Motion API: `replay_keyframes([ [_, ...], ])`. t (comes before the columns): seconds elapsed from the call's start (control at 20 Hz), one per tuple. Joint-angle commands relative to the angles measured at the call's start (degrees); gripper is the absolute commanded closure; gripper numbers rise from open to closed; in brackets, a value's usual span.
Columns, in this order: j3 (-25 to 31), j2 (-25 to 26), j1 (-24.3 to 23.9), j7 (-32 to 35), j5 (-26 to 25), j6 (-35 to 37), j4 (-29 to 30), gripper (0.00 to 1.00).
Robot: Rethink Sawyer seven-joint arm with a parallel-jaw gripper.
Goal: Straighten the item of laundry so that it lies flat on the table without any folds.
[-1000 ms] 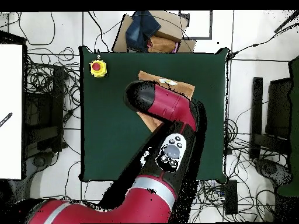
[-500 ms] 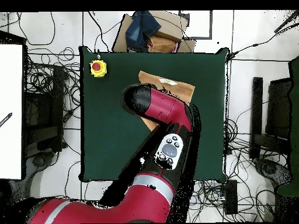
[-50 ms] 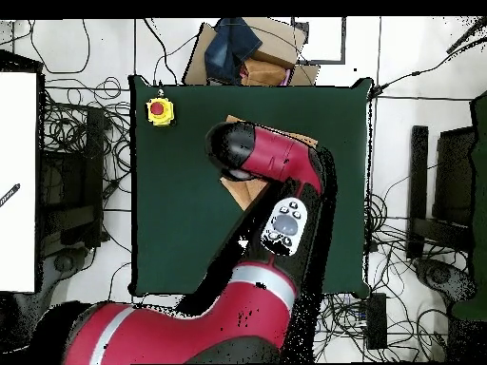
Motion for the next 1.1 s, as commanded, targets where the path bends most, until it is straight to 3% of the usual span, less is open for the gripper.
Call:
replay_keyframes([
  [0.05,7.9,8.6,-4.7,-5.7,-5.6,18.1,-18.4,0.0],
  [0.5,9.7,14.0,-5.6,-3.7,-6.5,21.9,-27.9,0.0],
  [0.65,9.4,13.2,-5.2,-2.4,-6.1,20.8,-26.3,0.0],
  [0.8,10.0,7.5,-4.1,0.1,-6.2,9.5,-13.6,0.0],
  [1.0,11.5,-4.5,-3.5,4.7,-8.5,-13.1,12.0,0.0],
  [1.1,11.9,-9.0,-3.6,6.1,-9.3,-19.5,20.0,0.0],
])
